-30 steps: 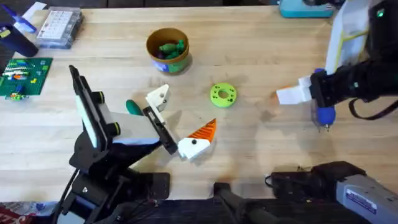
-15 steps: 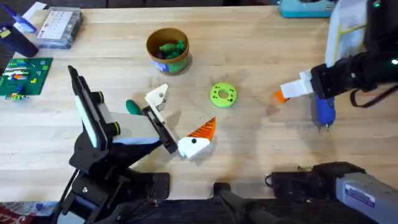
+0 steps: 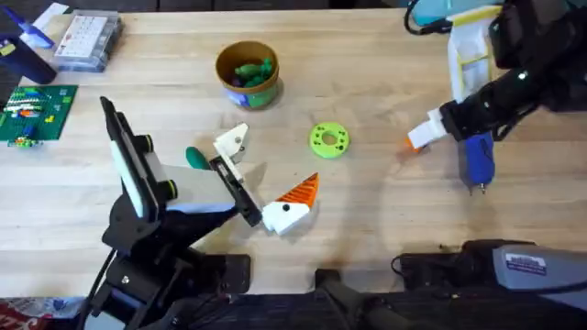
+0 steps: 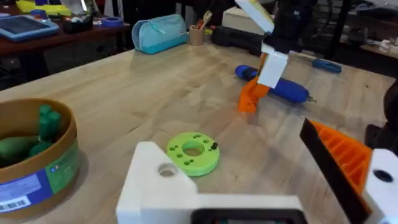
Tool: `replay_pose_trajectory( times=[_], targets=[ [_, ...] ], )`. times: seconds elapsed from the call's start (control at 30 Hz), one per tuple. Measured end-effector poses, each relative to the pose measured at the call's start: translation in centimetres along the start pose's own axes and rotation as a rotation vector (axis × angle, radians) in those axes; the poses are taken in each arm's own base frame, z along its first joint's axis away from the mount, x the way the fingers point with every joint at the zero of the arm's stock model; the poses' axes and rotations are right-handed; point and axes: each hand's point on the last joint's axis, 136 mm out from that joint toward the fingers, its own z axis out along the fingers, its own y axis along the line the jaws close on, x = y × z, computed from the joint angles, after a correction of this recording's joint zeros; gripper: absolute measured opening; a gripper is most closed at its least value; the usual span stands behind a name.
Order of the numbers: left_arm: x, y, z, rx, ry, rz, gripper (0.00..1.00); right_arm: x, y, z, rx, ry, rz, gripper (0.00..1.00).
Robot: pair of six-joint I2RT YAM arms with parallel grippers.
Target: Pick up the gripper from the table and insert it into the empty holder that is missing its gripper. Then pick up a screw, insert it into the mounting hole, and use the screwdriver to tighten it. Finally, clean up the table by picking up the vegetable and placing it into the bucket.
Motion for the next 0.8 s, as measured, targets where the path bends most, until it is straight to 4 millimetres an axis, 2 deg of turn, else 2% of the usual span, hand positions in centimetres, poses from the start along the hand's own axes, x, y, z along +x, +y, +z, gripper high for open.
replay_pose_trajectory(
  times=[0.07,0.23,0.47,0.6,0.67,0.8],
  targets=[
    [0.00,0.00,0.00,0.000,0.000,0.000,0.994,0.08,0.09,0.58,-0.013,0.020,-0.005,0.806],
    [0.00,0.00,0.00,0.000,0.000,0.000,0.994,-0.12,0.06,1.26,-0.022,0.030,-0.018,0.505],
    [0.00,0.00,0.00,0.000,0.000,0.000,0.994,-0.37,0.04,1.27,-0.023,0.020,-0.023,0.254],
    [0.00,0.00,0.00,0.000,0.000,0.000,0.994,-0.61,0.01,1.28,-0.022,0.010,-0.026,0.057],
    [0.00,0.00,0.00,0.000,0.000,0.000,0.994,-0.67,0.01,1.25,-0.022,0.008,-0.025,0.015],
    [0.00,0.00,0.00,0.000,0.000,0.000,0.994,-0.56,0.06,0.95,-0.024,0.014,-0.025,0.013]
  ],
)
